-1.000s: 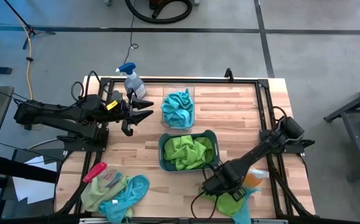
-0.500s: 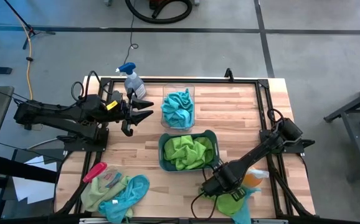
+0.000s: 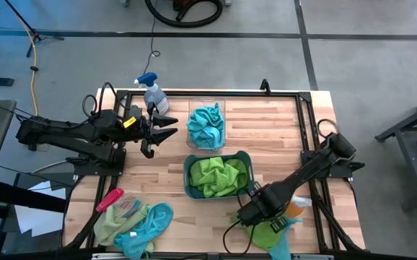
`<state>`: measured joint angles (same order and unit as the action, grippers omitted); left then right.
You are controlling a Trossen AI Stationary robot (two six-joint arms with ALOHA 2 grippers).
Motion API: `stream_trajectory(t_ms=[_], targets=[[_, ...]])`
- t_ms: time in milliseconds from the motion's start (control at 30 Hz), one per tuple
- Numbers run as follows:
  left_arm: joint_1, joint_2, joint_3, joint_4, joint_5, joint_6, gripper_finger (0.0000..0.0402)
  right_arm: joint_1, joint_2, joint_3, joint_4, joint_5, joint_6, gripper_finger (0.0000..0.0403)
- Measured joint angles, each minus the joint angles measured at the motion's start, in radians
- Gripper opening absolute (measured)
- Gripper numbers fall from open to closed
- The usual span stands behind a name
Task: Sort microfiber towel by color & place in baskets
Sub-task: Put the green microfiber towel into the blue bin
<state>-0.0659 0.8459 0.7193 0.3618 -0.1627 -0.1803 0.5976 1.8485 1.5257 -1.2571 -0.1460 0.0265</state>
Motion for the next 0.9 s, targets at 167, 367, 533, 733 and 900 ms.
stream_trajectory(t_ms=[167, 367, 533, 733, 900], targets=[[0.000, 0.000, 0.000, 0.000, 0.000, 0.000, 0.0149, -0.045, -0.097, 0.106, -0.018, 0.046, -0.052, 0.0002], [0.000, 0.000, 0.000, 0.001, 0.000, 0.001, 0.0149, -0.140, -0.169, 0.277, 0.015, 0.102, -0.117, 0.0001], [0.000, 0.000, 0.000, 0.002, 0.000, 0.008, 0.0149, -0.226, -0.171, 0.434, 0.090, 0.208, -0.232, 0.0001], [0.000, 0.000, 0.000, 0.010, 0.000, 0.008, 0.0149, -0.322, -0.173, 0.598, 0.124, 0.305, -0.369, 0.0000], [0.000, 0.000, 0.000, 0.010, 0.000, 0.001, 0.0149, -0.367, -0.172, 0.633, 0.118, 0.311, -0.410, 0.0000]])
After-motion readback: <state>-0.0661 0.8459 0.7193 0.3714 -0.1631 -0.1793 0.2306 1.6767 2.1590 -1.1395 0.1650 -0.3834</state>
